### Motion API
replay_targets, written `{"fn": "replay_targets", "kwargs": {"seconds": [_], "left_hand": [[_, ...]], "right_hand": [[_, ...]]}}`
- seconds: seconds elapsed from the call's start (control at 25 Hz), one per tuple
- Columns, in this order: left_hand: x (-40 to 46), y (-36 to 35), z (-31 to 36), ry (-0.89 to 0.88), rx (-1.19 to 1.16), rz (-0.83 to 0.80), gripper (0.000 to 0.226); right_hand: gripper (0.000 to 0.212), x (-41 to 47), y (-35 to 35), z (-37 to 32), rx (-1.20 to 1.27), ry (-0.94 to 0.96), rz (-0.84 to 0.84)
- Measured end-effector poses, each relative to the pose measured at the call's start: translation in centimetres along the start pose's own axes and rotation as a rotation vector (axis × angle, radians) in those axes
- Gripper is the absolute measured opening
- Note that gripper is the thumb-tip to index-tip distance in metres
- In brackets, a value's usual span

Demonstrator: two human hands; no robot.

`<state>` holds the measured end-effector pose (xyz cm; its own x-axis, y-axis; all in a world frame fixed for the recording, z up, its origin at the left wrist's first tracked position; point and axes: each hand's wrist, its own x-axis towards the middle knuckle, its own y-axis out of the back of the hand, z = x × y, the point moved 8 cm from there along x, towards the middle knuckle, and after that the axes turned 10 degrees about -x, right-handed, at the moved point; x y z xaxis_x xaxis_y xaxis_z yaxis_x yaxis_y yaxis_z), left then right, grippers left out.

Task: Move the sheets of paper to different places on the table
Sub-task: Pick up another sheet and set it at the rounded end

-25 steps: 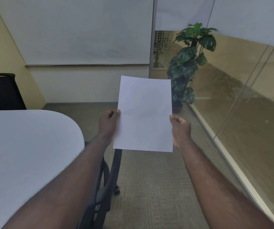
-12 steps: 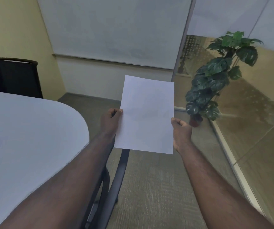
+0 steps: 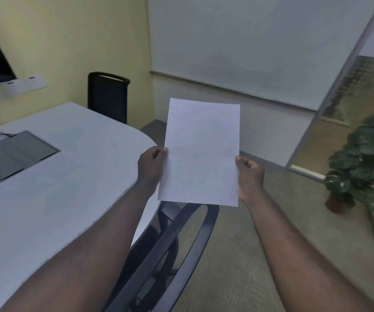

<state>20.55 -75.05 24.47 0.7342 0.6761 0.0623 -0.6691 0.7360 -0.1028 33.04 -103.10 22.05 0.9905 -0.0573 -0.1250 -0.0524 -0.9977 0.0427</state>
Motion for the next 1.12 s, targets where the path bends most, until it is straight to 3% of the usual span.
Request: {"fn": "replay_targets", "kwargs": {"seconds": [0.24,0.48,0.8,1.12], "left_hand": [[0.3,4.2,-1.0,-0.014,-0.005,0.260,0.020],[-2.0,9.3,-1.8,-0.016,0.004,0.491,0.019],[-1.9,17.1,-3.8,0.003,0.027,0.693,0.022],[-0.6,24.5,-6.6,0.032,0.058,0.821,0.019]], "right_hand": [[0.006,3.6,-7.2,-0.2,-0.071,0.009,-0.237],[0.015,3.5,-14.6,0.3,-0.147,0.031,-0.459],[0.007,2.1,-25.6,2.7,-0.213,0.059,-0.659],[0.018,0.0,-34.9,6.5,-0.306,0.056,-0.800]]}}
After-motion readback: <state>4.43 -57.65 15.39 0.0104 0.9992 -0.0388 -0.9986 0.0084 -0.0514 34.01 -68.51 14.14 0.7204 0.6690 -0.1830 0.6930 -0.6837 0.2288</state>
